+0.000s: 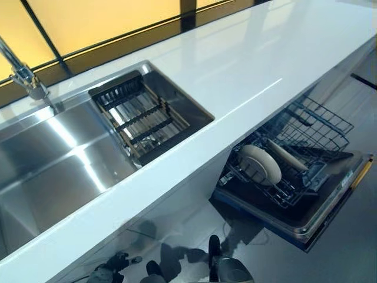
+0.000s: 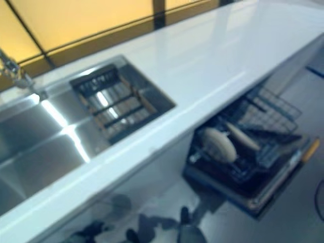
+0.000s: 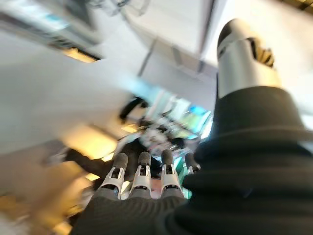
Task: Take plates into dishwasher
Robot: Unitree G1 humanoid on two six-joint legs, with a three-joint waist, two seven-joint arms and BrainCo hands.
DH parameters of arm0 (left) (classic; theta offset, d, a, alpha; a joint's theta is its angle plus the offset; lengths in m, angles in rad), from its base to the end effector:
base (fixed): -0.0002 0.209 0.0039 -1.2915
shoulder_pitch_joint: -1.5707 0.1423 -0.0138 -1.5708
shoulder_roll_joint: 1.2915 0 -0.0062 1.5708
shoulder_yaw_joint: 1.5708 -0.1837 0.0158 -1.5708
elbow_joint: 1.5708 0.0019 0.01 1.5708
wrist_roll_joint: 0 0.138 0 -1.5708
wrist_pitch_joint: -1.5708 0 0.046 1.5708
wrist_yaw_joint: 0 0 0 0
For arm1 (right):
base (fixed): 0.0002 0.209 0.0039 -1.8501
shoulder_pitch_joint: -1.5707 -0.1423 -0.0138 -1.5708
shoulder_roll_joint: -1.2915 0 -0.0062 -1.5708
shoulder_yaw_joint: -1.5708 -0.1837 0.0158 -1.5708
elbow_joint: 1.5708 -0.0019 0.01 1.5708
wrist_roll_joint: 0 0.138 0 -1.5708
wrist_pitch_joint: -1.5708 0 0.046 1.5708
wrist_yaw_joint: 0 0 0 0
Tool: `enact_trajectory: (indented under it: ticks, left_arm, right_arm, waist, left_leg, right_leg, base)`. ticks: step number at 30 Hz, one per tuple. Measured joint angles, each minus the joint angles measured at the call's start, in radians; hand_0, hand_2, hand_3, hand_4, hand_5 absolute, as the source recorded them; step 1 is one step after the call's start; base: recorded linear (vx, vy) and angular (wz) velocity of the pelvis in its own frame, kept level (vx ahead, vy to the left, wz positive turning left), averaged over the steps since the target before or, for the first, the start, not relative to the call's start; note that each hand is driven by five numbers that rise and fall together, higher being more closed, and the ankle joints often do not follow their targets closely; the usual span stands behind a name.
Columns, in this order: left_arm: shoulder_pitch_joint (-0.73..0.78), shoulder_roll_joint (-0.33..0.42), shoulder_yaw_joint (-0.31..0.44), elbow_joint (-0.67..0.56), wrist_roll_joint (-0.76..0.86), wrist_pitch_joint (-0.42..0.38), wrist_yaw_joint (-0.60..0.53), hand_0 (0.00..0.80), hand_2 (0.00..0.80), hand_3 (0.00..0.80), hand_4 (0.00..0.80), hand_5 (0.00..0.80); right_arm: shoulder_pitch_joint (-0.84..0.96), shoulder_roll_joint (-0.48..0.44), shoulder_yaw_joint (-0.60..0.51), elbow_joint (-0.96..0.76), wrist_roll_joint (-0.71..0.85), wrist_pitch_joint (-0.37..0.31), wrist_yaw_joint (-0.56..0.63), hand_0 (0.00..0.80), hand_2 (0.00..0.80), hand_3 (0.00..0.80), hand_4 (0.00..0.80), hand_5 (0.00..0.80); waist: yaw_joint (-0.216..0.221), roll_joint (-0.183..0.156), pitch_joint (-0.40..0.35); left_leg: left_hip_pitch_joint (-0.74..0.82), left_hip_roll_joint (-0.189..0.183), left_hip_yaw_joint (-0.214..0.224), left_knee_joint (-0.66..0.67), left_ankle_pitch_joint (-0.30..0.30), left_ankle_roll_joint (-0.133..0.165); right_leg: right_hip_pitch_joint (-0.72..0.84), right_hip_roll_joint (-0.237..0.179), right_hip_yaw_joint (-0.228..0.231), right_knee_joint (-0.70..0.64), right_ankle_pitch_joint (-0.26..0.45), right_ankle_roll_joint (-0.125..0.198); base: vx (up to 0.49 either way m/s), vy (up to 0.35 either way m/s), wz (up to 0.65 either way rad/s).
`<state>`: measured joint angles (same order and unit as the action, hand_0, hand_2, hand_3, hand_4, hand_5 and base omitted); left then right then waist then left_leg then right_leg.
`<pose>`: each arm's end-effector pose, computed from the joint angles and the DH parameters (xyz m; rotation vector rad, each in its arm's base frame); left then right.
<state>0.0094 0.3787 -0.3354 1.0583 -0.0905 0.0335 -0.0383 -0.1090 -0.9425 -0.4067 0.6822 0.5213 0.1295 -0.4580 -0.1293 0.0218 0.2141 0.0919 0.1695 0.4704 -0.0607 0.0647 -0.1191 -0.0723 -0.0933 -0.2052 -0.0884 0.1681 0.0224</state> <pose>0.0917 0.2480 -0.0995 0.4154 1.1489 -0.0780 0.1641 -0.4256 0.1194 -0.2409 0.2205 -1.1919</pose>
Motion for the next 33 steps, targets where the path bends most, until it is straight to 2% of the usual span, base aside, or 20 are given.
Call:
enact_trajectory:
  ticks: [3, 9, 13, 15, 18, 23, 26, 28, 33]
  left_arm:
    - [0.002, -0.023, -0.009, 0.022, 0.000, 0.000, -0.003, 0.000, 0.000, 0.000, 0.000, 0.000]
    - [-0.011, -0.057, -0.038, 0.025, -0.001, -0.002, -0.013, 0.000, 0.000, 0.000, 0.000, 0.000]
    - [-0.027, -0.078, -0.074, 0.025, -0.002, -0.021, -0.014, 0.000, 0.000, 0.000, 0.000, 0.000]
    - [-0.049, -0.098, -0.076, 0.025, -0.002, -0.025, -0.016, 0.000, 0.000, 0.000, 0.000, 0.000]
    - [-0.066, -0.106, -0.077, 0.022, -0.003, -0.041, -0.023, 0.000, 0.000, 0.000, 0.000, 0.000]
    - [-0.084, -0.105, -0.077, 0.009, -0.011, -0.042, -0.032, 0.000, 0.000, 0.000, 0.000, 0.000]
    - [-0.107, -0.104, -0.077, -0.009, -0.012, -0.042, -0.043, 0.000, 0.000, 0.000, 0.000, 0.000]
    - [-0.111, -0.104, -0.077, -0.017, -0.012, -0.043, -0.047, 0.000, 0.000, 0.000, 0.000, 0.000]
    - [-0.117, -0.104, -0.084, -0.049, -0.012, -0.046, -0.059, 0.000, 0.000, 0.000, 0.000, 0.000]
  right_arm:
    - [0.011, 0.024, -0.012, 0.013, 0.023, 0.000, -0.029, 0.000, 0.000, 0.000, 0.000, 0.000]
    - [0.030, 0.052, -0.014, 0.074, 0.095, -0.010, -0.043, 0.000, 0.000, 0.000, 0.000, 0.000]
    - [0.031, 0.053, -0.032, 0.155, 0.140, -0.025, 0.009, 0.000, 0.000, 0.000, 0.000, 0.000]
    - [0.030, 0.058, -0.031, 0.195, 0.157, -0.036, 0.058, 0.000, 0.000, 0.000, 0.000, 0.000]
    - [0.017, 0.074, -0.030, 0.243, 0.159, -0.045, 0.096, 0.000, 0.000, 0.000, 0.000, 0.000]
    - [0.003, 0.111, -0.026, 0.272, 0.160, -0.086, 0.143, 0.000, 0.000, 0.000, 0.000, 0.000]
    - [-0.019, 0.113, -0.017, 0.280, 0.172, -0.088, 0.169, 0.000, 0.000, 0.000, 0.000, 0.000]
    - [-0.048, 0.120, -0.006, 0.284, 0.181, -0.088, 0.188, 0.000, 0.000, 0.000, 0.000, 0.000]
    - [-0.101, 0.149, 0.069, 0.283, 0.200, -0.107, 0.251, 0.000, 0.000, 0.000, 0.000, 0.000]
  waist:
    - [-0.027, 0.033, -0.019]
    - [-0.048, 0.101, -0.011]
    - [-0.051, 0.157, 0.008]
    - [-0.052, 0.200, 0.034]
    - [-0.052, 0.237, 0.058]
    - [-0.053, 0.269, 0.105]
    - [-0.064, 0.294, 0.148]
    - [-0.076, 0.303, 0.168]
    - [-0.077, 0.316, 0.182]
  left_leg:
    - [0.000, 0.001, 0.006, -0.001, -0.001, -0.001]
    - [-0.002, -0.003, 0.020, 0.005, -0.007, -0.001]
    - [-0.022, -0.014, 0.024, 0.008, -0.010, 0.003]
    - [-0.040, -0.024, 0.025, 0.013, -0.011, 0.009]
    - [-0.069, -0.030, 0.024, 0.021, -0.013, 0.011]
    - [-0.089, -0.037, 0.024, 0.018, -0.013, 0.012]
    - [-0.107, -0.041, 0.022, 0.017, -0.011, 0.014]
    - [-0.109, -0.041, 0.022, 0.015, -0.011, 0.015]
    - [-0.123, -0.051, 0.021, 0.008, -0.005, 0.023]
  right_leg:
    - [-0.004, 0.000, 0.003, 0.001, 0.000, 0.000]
    - [-0.022, -0.010, 0.003, 0.018, 0.000, 0.000]
    - [-0.058, -0.025, 0.004, 0.044, -0.001, -0.001]
    - [-0.087, -0.037, 0.006, 0.065, -0.002, 0.001]
    - [-0.130, -0.049, 0.004, 0.091, -0.004, 0.001]
    - [-0.182, -0.059, 0.001, 0.128, -0.008, -0.004]
    - [-0.218, -0.066, -0.005, 0.159, -0.017, -0.016]
    - [-0.224, -0.066, -0.005, 0.167, -0.021, -0.017]
    - [-0.259, -0.071, -0.002, 0.186, -0.024, -0.019]
  base:
    - [-0.009, 0.018, -0.07]
    - [-0.030, 0.034, -0.07]
    - [-0.047, 0.054, -0.05]
    - [-0.070, 0.027, -0.08]
    - [-0.054, -0.003, -0.10]
    - [-0.071, -0.010, -0.16]
    - [-0.054, -0.016, -0.03]
    - [-0.044, -0.002, -0.03]
    - [-0.034, -0.004, -0.10]
